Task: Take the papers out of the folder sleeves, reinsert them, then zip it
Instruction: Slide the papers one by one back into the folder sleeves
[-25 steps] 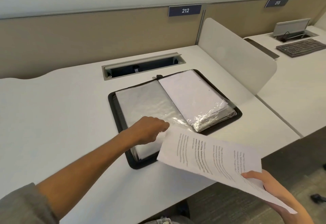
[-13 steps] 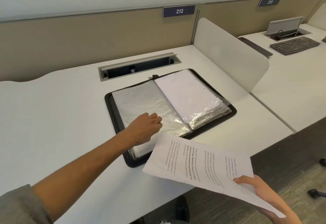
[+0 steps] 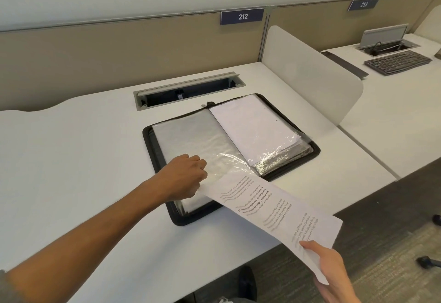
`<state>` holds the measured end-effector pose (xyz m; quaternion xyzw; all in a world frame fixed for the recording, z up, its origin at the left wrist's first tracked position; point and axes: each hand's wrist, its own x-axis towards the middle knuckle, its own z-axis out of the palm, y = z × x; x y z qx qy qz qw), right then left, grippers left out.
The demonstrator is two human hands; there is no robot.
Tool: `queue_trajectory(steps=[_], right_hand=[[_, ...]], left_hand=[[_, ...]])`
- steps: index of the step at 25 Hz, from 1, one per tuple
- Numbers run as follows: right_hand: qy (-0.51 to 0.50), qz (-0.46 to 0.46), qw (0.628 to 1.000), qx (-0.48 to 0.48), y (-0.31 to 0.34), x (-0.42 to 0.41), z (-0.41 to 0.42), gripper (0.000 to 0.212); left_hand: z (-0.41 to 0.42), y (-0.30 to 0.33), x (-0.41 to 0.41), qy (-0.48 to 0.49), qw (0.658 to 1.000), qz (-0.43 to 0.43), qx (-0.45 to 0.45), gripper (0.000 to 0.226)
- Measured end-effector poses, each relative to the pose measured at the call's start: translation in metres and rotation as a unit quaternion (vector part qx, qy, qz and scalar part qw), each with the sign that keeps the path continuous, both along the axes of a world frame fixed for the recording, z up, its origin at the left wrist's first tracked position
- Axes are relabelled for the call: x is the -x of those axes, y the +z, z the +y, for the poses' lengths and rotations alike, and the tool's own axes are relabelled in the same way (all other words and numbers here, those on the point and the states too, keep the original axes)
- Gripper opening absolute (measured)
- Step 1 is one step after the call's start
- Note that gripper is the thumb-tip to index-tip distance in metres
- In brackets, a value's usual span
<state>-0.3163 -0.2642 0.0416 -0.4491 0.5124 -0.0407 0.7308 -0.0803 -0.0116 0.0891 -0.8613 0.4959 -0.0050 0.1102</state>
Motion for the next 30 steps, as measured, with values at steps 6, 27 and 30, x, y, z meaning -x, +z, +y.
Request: queue_trajectory(steps=[6, 27, 30], right_hand=[[-0.058, 0.014, 0.998, -0.008, -0.005, -0.002, 0.019, 0.032], [-0.072, 0.052, 0.993, 0.074, -0.007, -0.003, 0.045, 0.011], [-0.067, 0.012, 0.997, 0.048, -0.012, -0.017, 0.058, 0.023]], left_hand=[[0.026, -0.002, 0.000, -0.021, 0.999, -0.011, 0.047, 0.029], [0.014, -0.008, 0.018, -0.006, 0.991, -0.101, 0.084, 0.040], [0.015, -0.011, 0.020, -0.014, 0.993, -0.099, 0.068, 0.036]])
